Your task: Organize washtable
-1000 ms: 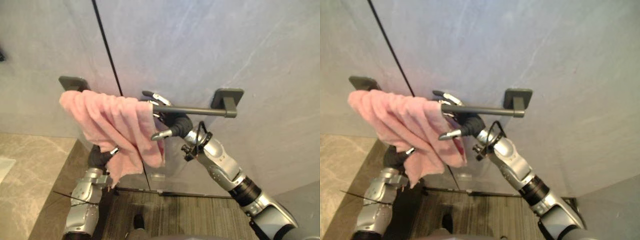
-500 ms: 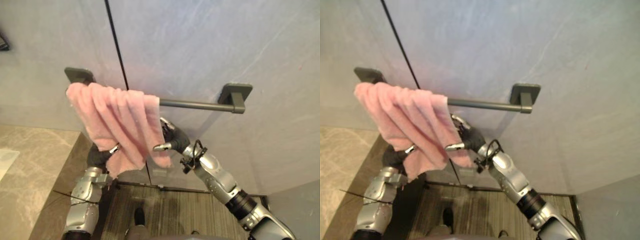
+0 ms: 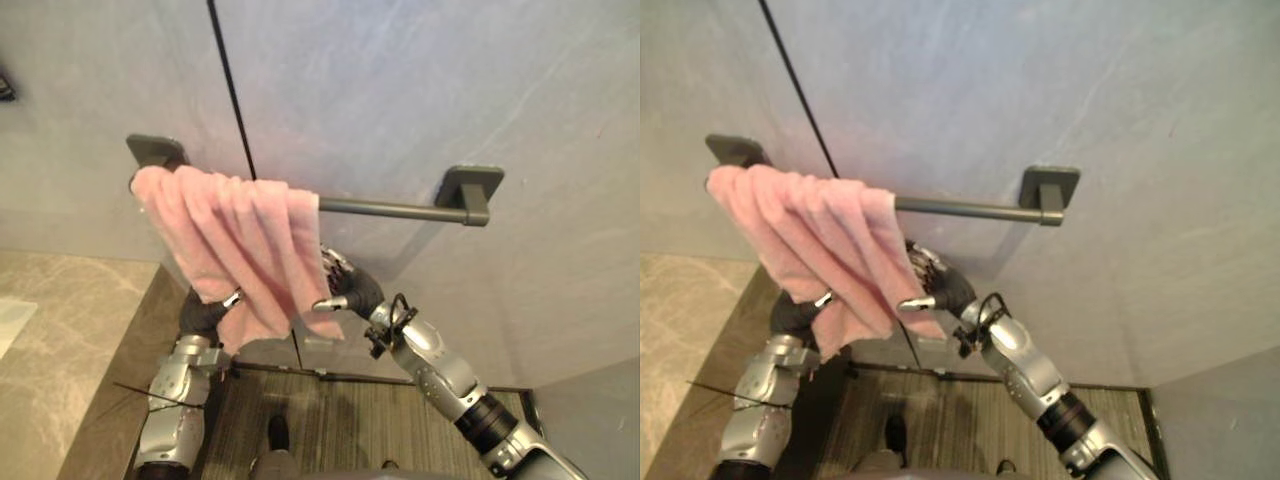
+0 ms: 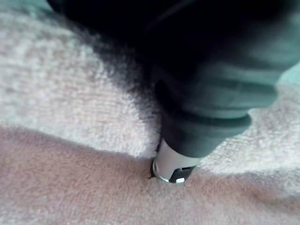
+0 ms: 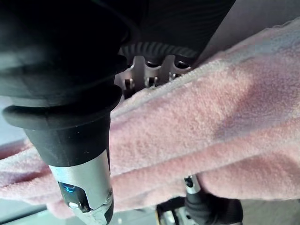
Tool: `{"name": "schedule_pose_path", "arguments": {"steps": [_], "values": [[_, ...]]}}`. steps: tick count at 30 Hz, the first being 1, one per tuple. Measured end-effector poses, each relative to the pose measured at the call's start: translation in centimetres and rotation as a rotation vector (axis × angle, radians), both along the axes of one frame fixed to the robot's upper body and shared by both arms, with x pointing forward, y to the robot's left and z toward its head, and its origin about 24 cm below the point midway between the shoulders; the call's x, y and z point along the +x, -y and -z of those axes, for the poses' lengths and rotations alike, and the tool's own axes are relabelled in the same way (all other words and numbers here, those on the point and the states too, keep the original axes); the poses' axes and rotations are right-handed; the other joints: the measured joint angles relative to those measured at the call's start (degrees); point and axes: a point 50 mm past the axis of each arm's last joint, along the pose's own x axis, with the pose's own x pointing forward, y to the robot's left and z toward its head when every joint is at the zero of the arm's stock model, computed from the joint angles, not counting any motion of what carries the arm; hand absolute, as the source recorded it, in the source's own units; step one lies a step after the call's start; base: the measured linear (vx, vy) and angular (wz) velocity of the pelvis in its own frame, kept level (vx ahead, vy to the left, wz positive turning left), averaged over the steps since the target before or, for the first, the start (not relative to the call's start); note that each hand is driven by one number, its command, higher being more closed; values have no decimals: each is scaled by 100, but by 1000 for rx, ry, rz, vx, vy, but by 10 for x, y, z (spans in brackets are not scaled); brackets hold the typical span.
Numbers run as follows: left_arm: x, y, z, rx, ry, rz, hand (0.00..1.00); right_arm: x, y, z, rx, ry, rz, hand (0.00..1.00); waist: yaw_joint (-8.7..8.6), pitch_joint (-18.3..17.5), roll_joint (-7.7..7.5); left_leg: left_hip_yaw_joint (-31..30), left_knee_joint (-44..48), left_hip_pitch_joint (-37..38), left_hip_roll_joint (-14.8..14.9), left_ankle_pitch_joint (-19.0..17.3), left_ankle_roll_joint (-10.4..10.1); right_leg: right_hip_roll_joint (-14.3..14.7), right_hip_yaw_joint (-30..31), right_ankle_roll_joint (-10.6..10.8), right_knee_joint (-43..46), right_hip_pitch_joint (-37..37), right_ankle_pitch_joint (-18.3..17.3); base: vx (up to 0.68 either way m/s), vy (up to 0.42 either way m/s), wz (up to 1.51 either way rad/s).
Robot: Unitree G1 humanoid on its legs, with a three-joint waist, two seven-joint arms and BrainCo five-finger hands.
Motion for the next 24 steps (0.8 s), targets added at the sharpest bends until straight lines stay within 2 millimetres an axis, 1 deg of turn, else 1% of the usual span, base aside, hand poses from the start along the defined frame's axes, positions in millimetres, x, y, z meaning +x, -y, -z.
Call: {"name": "schedule_pose_path", "arguments": {"steps": [5, 16, 17, 19, 24], "values": [[-3, -1, 3, 0, -12, -3, 100, 1, -2, -3, 10, 10, 0, 0, 3, 17, -30, 13, 1, -4, -1, 1, 0, 0, 4, 16, -25, 4, 20, 0, 0, 0], [-3, -1, 3, -3, -11, -2, 100, 9, -11, -22, 19, 80, -19, 0, 3, 28, -29, -22, -1, -39, -1, 1, -1, 6, -30, 16, -35, 4, 20, 0, 0, 1], [-3, 0, 2, -3, -10, -2, 100, 10, -12, -25, 13, 95, -17, 100, 6, 53, -31, -29, -1, -42, -1, 1, -1, 6, -37, 16, -34, 4, 20, 0, 0, 3], [-2, 0, 2, -3, -9, -2, 100, 12, -14, -29, 13, 108, -12, 100, 6, 92, -40, -34, -1, -51, -1, 1, -1, 7, -41, 16, -34, -1, 20, 0, 0, 0], [-2, -1, 2, -3, -6, -3, 100, 12, -16, -30, 28, 108, -10, 100, 14, 99, -57, -51, 0, -88, -5, 2, 0, 8, -66, 17, -42, -19, 21, 0, 0, 1]]}}
